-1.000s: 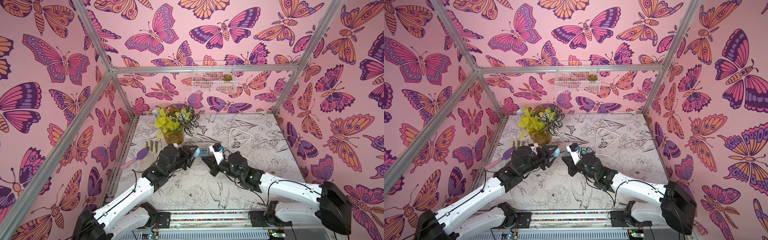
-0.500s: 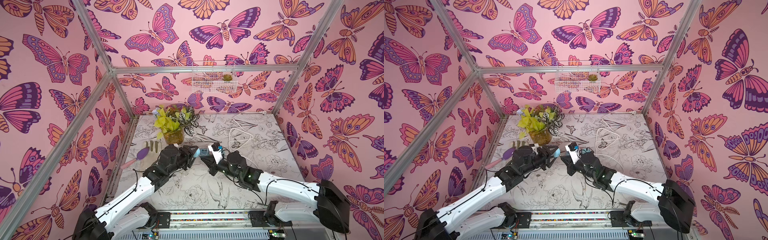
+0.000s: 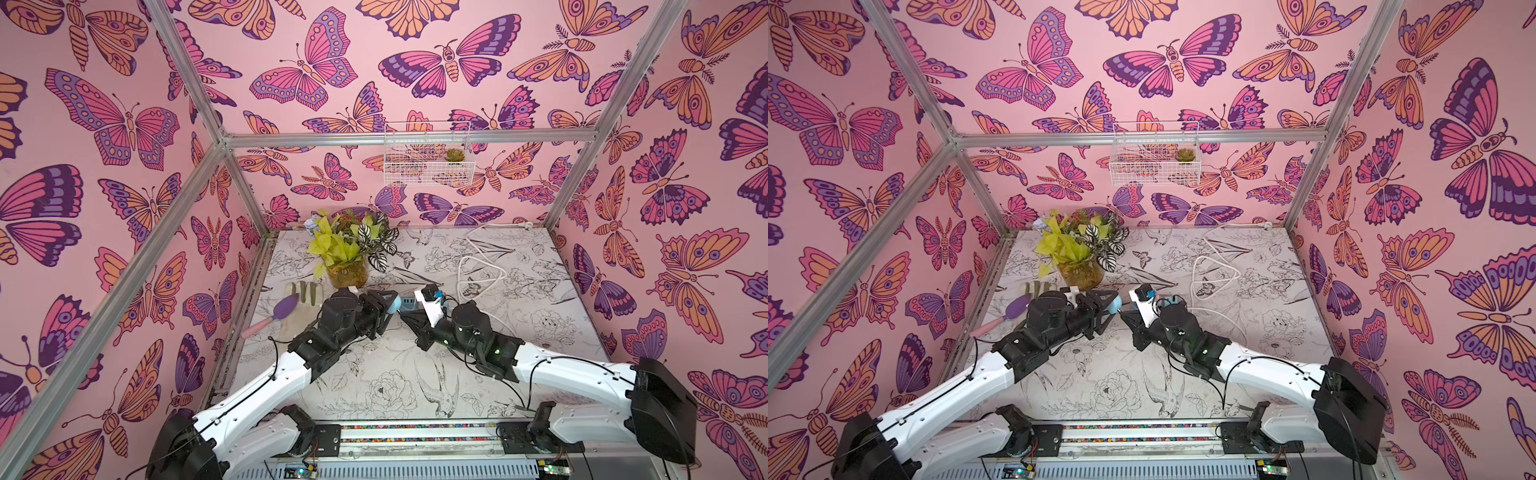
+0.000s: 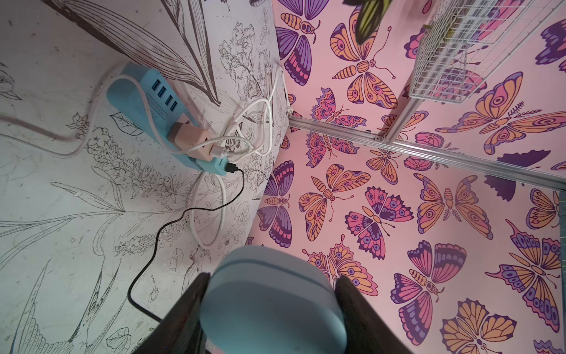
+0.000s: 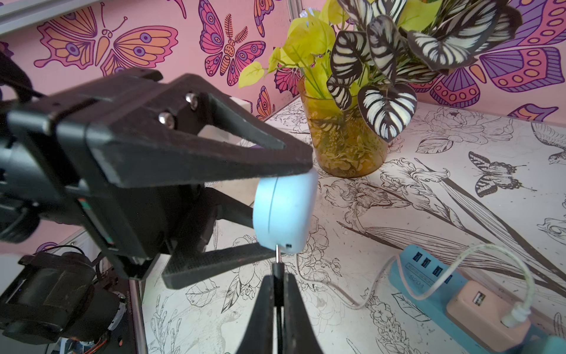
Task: Charge the bluetooth headset
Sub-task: Insert the charging cable into the bluetooth headset.
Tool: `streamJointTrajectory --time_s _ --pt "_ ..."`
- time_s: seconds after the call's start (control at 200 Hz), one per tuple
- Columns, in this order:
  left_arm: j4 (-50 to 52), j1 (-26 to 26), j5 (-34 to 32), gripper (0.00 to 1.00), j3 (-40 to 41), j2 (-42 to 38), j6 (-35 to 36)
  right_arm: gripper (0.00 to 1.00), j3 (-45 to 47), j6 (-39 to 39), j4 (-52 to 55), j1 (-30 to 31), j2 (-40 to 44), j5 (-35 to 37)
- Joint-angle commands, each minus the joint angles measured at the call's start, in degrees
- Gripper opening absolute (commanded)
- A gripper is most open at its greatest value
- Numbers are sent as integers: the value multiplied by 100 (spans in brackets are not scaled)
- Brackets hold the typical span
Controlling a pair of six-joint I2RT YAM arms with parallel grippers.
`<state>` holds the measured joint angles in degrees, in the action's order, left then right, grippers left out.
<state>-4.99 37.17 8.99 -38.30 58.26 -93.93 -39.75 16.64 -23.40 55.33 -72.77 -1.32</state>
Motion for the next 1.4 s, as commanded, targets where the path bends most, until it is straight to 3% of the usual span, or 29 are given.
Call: streamJointTrajectory --time_s 0.0,0.226,1.393 --pt "-195 120 205 9 45 6 1 0 -268 -4 -247 48 -67 230" --pt "-188 142 169 5 134 -90 15 0 -308 -8 -51 48 80 553" --pt "-116 150 -126 6 69 -183 -63 0 -105 76 -173 57 17 467"
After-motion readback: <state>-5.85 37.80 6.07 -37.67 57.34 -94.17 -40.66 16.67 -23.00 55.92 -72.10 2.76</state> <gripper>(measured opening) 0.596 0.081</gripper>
